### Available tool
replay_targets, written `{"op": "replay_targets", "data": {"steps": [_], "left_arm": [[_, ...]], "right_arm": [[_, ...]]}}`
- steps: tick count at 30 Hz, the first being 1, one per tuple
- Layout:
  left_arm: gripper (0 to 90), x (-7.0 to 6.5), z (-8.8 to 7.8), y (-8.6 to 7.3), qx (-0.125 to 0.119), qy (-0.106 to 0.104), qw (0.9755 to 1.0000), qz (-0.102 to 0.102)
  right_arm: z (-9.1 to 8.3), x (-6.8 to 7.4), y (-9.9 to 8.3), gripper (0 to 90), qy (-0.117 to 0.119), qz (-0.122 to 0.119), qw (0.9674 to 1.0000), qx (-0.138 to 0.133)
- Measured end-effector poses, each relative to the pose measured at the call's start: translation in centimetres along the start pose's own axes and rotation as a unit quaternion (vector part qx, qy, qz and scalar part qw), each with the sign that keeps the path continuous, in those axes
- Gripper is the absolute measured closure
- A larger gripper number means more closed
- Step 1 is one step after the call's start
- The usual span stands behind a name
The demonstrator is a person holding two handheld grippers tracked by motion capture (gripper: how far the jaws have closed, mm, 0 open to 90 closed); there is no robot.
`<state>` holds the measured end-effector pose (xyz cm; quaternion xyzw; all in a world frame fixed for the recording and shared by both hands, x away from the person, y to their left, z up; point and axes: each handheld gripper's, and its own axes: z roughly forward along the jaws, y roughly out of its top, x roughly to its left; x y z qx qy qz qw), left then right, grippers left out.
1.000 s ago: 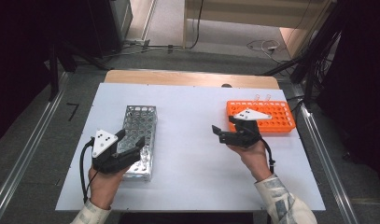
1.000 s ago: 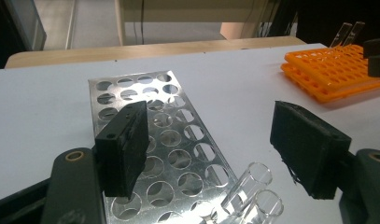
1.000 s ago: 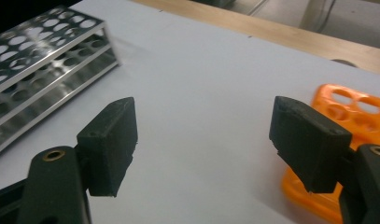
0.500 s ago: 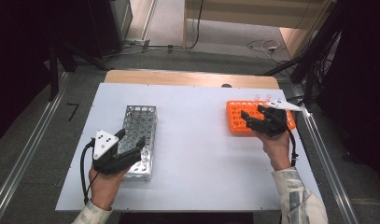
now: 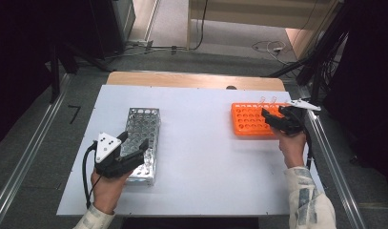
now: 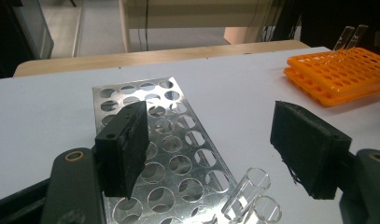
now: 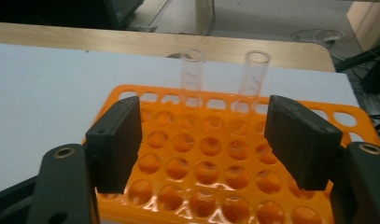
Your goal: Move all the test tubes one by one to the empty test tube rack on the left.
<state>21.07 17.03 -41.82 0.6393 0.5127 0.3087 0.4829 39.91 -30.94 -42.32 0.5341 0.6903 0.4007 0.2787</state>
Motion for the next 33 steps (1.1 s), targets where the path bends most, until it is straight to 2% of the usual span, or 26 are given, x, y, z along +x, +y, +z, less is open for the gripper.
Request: {"op": "replay_targets", "data": {"steps": [4, 12, 17, 25, 33], "left_arm": [[27.5, 0.1, 0.1, 0.1, 0.0, -0.002, 1.0, 0.001], [27.5, 0.1, -0.1, 0.2, -0.004, -0.002, 1.0, -0.002], [27.5, 0.2, -0.2, 0.3, -0.006, -0.003, 1.0, -0.004], [27.5, 0.1, -0.2, 0.2, -0.005, -0.003, 1.0, -0.003], [27.5, 0.1, -0.1, 0.2, -0.004, -0.004, 1.0, -0.002]], "right_arm": [[1.1, -0.9, -0.3, 29.2, -0.014, 0.014, 0.9998, 0.001], [3.3, -1.4, -0.3, 36.1, -0.037, 0.014, 0.9992, -0.002], [4.4, -1.9, -0.6, 42.4, -0.047, 0.016, 0.9987, 0.004], [5.6, -2.1, -0.8, 52.5, -0.059, 0.015, 0.9981, 0.001], [6.3, -2.1, -1.1, 61.0, -0.06, 0.018, 0.998, 0.003]]}}
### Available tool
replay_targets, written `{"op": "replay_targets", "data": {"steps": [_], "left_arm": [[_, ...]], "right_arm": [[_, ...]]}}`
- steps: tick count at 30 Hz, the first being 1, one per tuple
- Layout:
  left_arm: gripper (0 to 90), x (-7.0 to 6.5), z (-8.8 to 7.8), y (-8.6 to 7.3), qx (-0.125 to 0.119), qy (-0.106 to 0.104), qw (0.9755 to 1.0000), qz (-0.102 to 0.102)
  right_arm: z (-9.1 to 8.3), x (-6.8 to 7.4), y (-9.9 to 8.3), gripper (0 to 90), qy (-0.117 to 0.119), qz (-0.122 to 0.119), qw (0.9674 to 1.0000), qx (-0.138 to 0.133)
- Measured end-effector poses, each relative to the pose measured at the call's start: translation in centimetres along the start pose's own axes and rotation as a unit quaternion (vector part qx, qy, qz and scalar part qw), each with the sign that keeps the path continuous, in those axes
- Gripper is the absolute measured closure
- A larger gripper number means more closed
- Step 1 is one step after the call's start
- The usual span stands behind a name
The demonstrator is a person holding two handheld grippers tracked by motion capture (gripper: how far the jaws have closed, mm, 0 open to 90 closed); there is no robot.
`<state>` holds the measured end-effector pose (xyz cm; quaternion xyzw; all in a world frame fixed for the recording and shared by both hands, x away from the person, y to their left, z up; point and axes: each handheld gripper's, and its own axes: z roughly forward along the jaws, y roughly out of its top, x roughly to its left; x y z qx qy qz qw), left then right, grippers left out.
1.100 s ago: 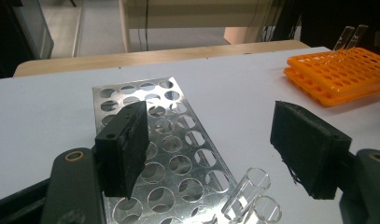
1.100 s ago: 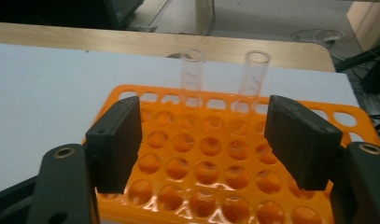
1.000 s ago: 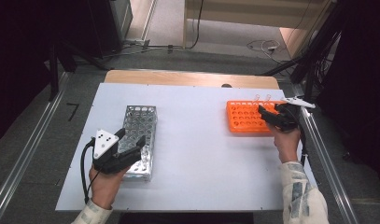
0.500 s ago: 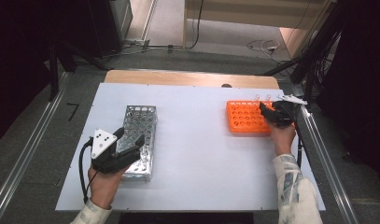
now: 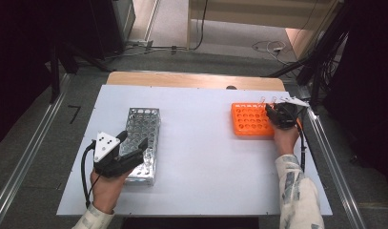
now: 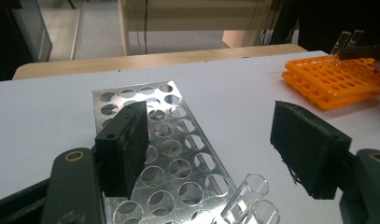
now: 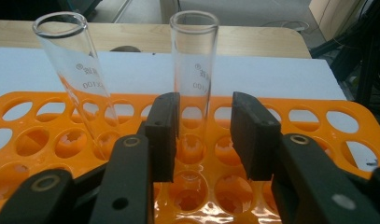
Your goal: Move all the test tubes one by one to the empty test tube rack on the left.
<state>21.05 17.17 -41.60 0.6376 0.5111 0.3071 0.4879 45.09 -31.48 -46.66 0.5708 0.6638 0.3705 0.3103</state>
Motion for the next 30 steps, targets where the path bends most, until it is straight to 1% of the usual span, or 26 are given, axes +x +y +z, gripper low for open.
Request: {"op": "replay_targets", "data": {"steps": [4, 9, 15, 18, 19, 26, 30], "left_arm": [[27.5, 0.0, 0.0, 0.0, 0.0, 0.001, 1.0, 0.0], [27.5, 0.0, 0.0, 0.0, 0.0, 0.0, 1.0, -0.001], [27.5, 0.0, -0.1, 0.0, 0.0, 0.0, 1.0, -0.001], [27.1, -0.1, 0.0, 0.1, 0.003, -0.001, 1.0, 0.001], [26.2, -0.1, 0.0, 0.1, 0.005, -0.002, 1.0, 0.002], [20.9, 0.0, 0.1, 0.2, 0.016, -0.001, 0.9999, -0.002], [16.7, 0.1, 0.1, 0.2, 0.02, 0.006, 0.9998, -0.007]], "right_arm": [[0.2, 0.2, -0.1, 65.8, 0.002, -0.007, 1.0, 0.0], [0.3, 0.3, -0.1, 72.3, 0.006, -0.004, 1.0, 0.002], [0.2, 0.4, 0.0, 72.9, 0.008, 0.001, 1.0, -0.001], [0.0, 0.3, 0.1, 72.9, 0.01, 0.004, 0.9999, 0.0], [-0.1, 0.2, 0.2, 72.9, 0.01, 0.005, 0.9999, 0.001], [-1.2, 0.3, 1.2, 72.9, 0.012, 0.005, 0.9998, -0.015], [-1.9, 0.2, 1.7, 72.9, 0.013, 0.003, 0.9996, -0.023]]}}
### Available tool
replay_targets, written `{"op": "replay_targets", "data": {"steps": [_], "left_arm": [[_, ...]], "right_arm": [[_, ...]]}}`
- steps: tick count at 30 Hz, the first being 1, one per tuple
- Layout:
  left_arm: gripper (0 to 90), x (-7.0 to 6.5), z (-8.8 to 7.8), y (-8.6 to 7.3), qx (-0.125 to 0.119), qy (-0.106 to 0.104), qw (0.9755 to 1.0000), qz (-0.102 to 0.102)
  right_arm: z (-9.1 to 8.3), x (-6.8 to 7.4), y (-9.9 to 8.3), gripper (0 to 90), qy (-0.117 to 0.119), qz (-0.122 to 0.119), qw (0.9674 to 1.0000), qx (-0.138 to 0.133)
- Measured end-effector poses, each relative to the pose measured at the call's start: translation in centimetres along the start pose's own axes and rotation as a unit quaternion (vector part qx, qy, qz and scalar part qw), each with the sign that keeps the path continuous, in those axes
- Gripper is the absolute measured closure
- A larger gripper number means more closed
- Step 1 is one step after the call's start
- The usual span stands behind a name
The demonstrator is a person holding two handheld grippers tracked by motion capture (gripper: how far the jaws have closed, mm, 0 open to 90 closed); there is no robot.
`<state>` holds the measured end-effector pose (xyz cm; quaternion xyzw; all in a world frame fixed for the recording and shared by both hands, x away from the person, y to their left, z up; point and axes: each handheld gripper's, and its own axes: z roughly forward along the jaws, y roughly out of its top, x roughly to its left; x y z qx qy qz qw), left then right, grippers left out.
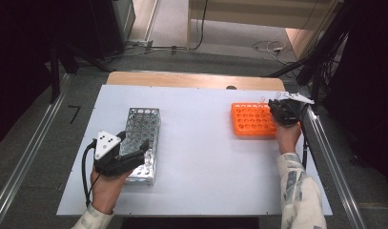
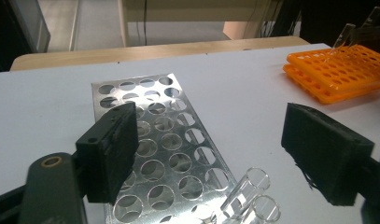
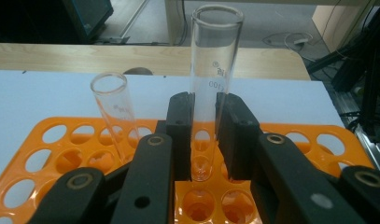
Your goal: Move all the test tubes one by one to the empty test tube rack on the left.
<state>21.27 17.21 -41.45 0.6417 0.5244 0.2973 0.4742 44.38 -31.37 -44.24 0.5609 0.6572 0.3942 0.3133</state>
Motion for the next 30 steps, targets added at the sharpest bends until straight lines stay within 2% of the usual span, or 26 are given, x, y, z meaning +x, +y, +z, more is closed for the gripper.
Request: {"op": "replay_targets", "data": {"steps": [4, 9, 12, 17, 21, 30], "left_arm": [[16.0, 0.1, 0.0, 0.0, 0.0, 0.002, 1.0, -0.002], [16.1, 0.0, 0.0, 0.0, -0.001, 0.003, 1.0, 0.002], [16.1, 0.0, -0.1, 0.0, -0.003, 0.007, 1.0, 0.002], [16.1, -0.1, -0.1, 0.1, -0.004, 0.006, 1.0, 0.002], [16.1, -0.2, -0.1, 0.1, -0.003, 0.006, 1.0, 0.004], [16.1, -0.4, -0.1, 0.1, -0.003, 0.005, 1.0, 0.005]], "right_arm": [[-0.9, 0.1, 0.1, 72.9, 0.011, 0.004, 0.9999, 0.002], [-2.1, 0.5, -0.3, 73.0, 0.02, -0.004, 0.9998, 0.005], [-2.9, 0.6, -0.6, 73.0, 0.03, 0.0, 0.9995, 0.007], [-4.6, 1.2, -1.2, 73.0, 0.05, -0.007, 0.9987, 0.008], [-5.8, 1.9, -1.8, 73.0, 0.072, -0.01, 0.9973, 0.013], [-7.4, 3.8, -2.4, 73.0, 0.109, -0.032, 0.9933, 0.021]]}}
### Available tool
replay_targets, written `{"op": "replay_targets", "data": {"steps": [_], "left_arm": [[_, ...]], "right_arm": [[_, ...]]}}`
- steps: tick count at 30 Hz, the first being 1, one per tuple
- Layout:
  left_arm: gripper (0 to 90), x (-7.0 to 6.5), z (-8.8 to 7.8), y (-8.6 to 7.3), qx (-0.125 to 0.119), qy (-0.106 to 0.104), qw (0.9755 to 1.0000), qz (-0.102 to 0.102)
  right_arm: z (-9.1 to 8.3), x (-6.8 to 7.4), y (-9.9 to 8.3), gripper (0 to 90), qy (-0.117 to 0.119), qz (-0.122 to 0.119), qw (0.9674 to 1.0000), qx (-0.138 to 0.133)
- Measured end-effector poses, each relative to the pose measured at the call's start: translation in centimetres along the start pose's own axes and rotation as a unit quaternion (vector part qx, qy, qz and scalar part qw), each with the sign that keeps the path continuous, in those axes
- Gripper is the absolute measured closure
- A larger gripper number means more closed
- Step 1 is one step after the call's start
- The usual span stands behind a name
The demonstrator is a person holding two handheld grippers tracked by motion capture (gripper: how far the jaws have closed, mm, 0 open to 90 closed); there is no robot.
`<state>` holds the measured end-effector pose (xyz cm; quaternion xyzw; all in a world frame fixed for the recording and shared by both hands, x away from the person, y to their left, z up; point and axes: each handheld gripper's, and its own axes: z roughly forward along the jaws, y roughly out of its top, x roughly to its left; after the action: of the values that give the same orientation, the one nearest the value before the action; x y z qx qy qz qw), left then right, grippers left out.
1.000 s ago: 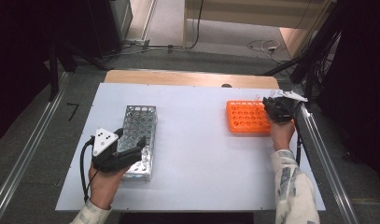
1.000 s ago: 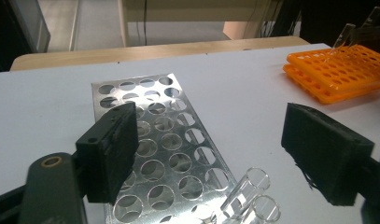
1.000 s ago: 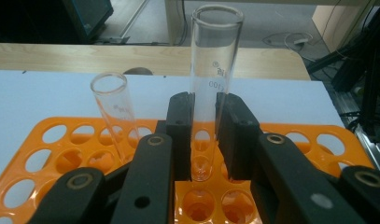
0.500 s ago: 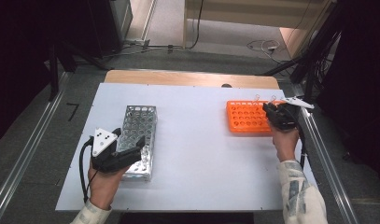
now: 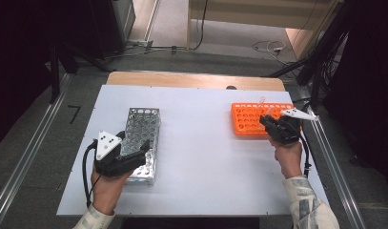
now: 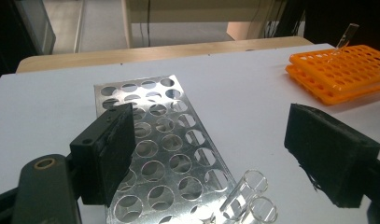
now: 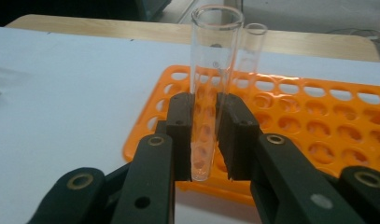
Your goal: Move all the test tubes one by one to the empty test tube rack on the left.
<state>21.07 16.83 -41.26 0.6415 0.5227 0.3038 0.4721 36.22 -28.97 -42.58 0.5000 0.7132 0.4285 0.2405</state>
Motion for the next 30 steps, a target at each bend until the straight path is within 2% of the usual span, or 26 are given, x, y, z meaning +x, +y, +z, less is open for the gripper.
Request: {"op": "replay_targets", "data": {"steps": [6, 11, 15, 22, 30], "left_arm": [[16.1, 0.0, -0.1, 0.0, 0.0, -0.001, 1.0, 0.002], [16.1, -0.1, -0.1, 0.0, -0.002, -0.002, 1.0, 0.003], [16.1, -0.2, -0.2, 0.0, -0.001, -0.005, 1.0, 0.004], [16.1, -0.2, -0.1, 0.0, 0.002, -0.006, 1.0, 0.006], [16.2, -0.4, -0.1, 0.0, 0.005, -0.008, 0.9999, 0.009]], "right_arm": [[-0.3, 2.2, -0.1, 73.0, 0.026, -0.025, 0.9993, 0.004], [-0.4, 4.7, -0.1, 73.0, 0.058, -0.047, 0.9972, 0.007], [-0.3, 6.7, -0.3, 73.0, 0.083, -0.07, 0.994, 0.01], [-0.1, 9.5, -0.5, 73.0, 0.123, -0.089, 0.9882, 0.018], [0.1, 11.8, -1.0, 73.0, 0.143, -0.112, 0.983, 0.025]]}}
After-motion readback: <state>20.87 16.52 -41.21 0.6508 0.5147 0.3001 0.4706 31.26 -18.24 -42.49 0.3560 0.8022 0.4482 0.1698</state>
